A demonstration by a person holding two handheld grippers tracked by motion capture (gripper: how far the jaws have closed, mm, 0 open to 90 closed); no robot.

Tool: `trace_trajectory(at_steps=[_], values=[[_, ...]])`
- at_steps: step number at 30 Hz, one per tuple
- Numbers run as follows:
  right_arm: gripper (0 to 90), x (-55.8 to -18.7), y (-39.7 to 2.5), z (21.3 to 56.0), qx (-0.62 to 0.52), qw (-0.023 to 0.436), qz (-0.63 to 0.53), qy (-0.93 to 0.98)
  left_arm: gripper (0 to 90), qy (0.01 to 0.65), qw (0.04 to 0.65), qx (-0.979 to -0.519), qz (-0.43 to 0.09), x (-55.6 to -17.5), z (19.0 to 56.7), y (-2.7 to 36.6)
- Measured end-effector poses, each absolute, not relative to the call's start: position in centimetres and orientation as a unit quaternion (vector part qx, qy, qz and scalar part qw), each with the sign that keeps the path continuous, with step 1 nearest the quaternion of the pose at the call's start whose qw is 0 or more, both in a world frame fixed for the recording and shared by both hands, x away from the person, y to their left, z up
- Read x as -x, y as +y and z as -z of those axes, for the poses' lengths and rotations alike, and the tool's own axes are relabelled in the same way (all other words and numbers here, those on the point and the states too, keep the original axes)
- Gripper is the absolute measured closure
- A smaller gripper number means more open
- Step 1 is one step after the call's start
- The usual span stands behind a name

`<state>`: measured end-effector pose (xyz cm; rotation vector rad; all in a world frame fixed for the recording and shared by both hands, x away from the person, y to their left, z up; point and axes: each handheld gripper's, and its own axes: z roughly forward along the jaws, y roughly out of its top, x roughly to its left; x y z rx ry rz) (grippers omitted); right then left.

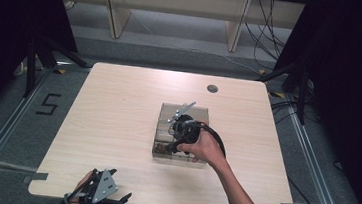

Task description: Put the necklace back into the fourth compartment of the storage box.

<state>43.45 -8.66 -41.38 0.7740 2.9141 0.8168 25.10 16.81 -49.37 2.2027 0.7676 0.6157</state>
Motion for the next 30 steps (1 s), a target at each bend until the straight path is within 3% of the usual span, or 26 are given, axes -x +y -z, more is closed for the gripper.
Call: trace_trajectory(at_steps=[5, 10, 30], values=[[36.4, -43.0, -9.2, 41.2, -0.248, 0.008, -0.269, 0.931, 15.4, 0.273, 0.351, -0.860, -0.252, -25.4, 49.2, 17.0], [32.9, -42.7, -10.0, 40.8, -0.253, 0.009, -0.277, 0.927, 15.4, 0.290, 0.351, -0.858, -0.239, -25.2, 49.3, 17.0], [30.5, -40.7, -11.4, 40.7, -0.257, 0.013, -0.287, 0.923, 15.5, 0.299, 0.356, -0.854, -0.236, -25.2, 49.4, 16.9]])
